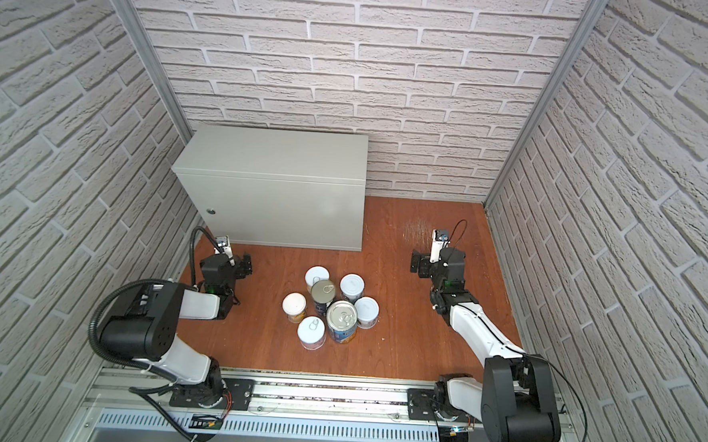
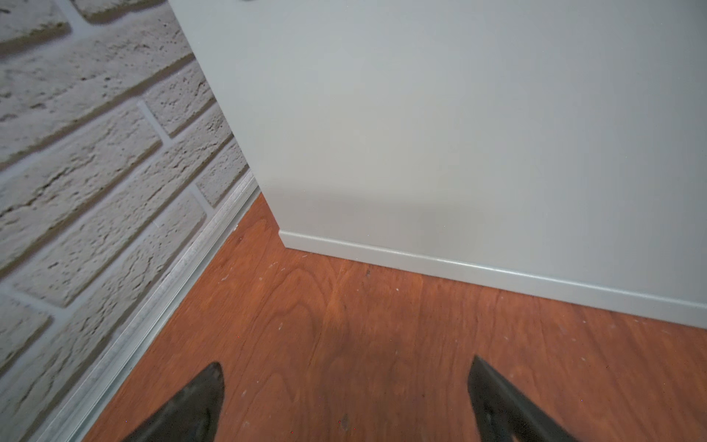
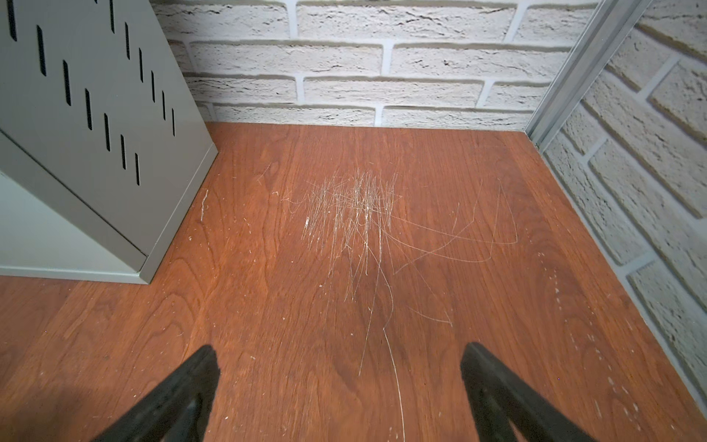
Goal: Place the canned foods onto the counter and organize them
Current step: 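Move the right gripper over the can cluster while the left arm advances toward it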
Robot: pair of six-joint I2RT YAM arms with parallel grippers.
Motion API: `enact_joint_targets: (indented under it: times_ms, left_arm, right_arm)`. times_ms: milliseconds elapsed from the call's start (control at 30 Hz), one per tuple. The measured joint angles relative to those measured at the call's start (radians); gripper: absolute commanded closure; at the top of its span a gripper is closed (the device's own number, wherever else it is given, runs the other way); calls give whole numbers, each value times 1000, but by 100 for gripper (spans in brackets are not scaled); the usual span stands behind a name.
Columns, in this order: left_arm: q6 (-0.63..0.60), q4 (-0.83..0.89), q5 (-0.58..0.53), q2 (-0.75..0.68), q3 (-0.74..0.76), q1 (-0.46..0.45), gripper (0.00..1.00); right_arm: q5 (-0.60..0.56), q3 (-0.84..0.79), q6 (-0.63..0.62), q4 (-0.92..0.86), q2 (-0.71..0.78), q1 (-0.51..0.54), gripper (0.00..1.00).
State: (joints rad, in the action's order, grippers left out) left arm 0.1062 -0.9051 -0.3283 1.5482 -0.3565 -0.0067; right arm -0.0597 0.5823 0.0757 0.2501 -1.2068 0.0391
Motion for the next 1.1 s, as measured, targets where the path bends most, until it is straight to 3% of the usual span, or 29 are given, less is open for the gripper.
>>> enact_joint_targets:
  times_ms: [133,300,500,600,833,1100]
  left_arm:
    - [-13,146,-90,-131,-31,-54,2]
    - [-34,206,-167,-220,-97,-130,2]
    - [-90,312,-322,-227,-105,-345,2]
    - [-102,443,-394,-242,-151,-441,2]
    - [30,759,-452,-397,-306,-519,2]
    - [182,1102,-413,-505,-378,-625,2]
  right_arm:
    - [40,1,34,-82,72,0,0]
    - [98,1,69,-167,165,0,0]
    - [111,16,112,-281,237,0,0]
    - [119,29,137,-331,238,0,0]
    - [135,30,235,-392,225,-10,0]
    - [181,30,285,-427,231,-26,0]
